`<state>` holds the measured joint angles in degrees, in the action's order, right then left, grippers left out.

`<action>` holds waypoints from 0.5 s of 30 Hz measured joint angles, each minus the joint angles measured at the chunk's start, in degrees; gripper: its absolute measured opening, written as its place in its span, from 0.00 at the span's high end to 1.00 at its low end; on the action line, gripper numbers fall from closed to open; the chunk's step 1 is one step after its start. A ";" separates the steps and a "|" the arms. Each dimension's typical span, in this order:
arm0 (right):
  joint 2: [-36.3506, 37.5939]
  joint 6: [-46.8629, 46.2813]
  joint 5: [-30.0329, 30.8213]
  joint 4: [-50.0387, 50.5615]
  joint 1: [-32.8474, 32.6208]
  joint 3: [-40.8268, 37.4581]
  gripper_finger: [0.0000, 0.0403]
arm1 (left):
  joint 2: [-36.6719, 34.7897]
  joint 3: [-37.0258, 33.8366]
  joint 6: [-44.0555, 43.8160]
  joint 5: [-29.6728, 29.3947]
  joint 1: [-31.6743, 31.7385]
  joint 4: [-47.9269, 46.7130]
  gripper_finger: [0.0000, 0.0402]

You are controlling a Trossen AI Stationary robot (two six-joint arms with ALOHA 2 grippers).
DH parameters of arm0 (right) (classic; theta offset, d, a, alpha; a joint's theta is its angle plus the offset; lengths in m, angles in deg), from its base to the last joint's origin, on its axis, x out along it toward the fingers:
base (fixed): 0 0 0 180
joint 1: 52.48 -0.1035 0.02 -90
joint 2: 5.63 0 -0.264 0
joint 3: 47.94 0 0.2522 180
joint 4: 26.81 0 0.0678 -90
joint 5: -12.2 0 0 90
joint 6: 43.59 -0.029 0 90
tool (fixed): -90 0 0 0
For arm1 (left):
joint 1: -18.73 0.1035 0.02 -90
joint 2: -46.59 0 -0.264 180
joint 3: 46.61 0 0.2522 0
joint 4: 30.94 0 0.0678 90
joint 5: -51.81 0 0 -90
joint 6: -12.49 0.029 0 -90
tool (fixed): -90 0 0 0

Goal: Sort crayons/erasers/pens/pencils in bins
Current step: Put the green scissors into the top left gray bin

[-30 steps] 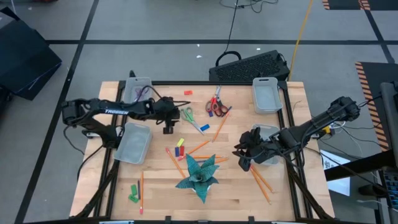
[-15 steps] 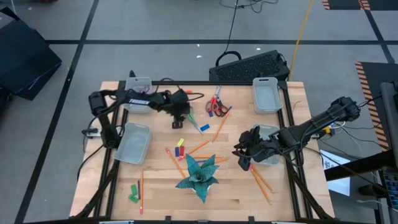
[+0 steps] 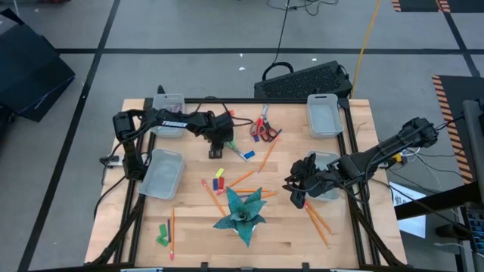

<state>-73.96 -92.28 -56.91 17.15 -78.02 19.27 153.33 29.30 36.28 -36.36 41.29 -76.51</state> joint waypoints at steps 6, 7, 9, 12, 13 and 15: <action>0.02 -0.07 -0.04 -0.02 0.00 0.00 0.67 | 0.02 -0.07 2.67 -1.84 -2.70 -2.78 0.90; 0.01 -0.07 -0.04 -0.02 0.00 0.00 0.67 | 0.02 -0.07 2.94 -2.10 -3.12 -3.08 0.92; 0.01 -0.07 -0.04 -0.02 0.00 0.00 0.67 | 0.04 -0.07 2.76 -2.58 -3.94 -4.50 0.96; 0.01 -0.07 -0.04 -0.02 0.00 0.00 0.67 | 0.02 -0.11 2.04 -3.03 -5.10 -7.44 0.95; -0.01 -0.07 -0.04 -0.02 0.00 0.00 0.67 | 0.02 -0.11 1.93 -3.23 -5.44 -8.05 0.93; 0.00 -0.09 -0.04 -0.02 0.00 0.00 0.67 | 0.03 -0.11 1.59 -4.25 -6.31 -9.21 0.91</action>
<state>-73.96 -92.36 -56.96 17.13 -78.02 19.27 153.36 29.19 37.87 -40.61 34.98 -85.72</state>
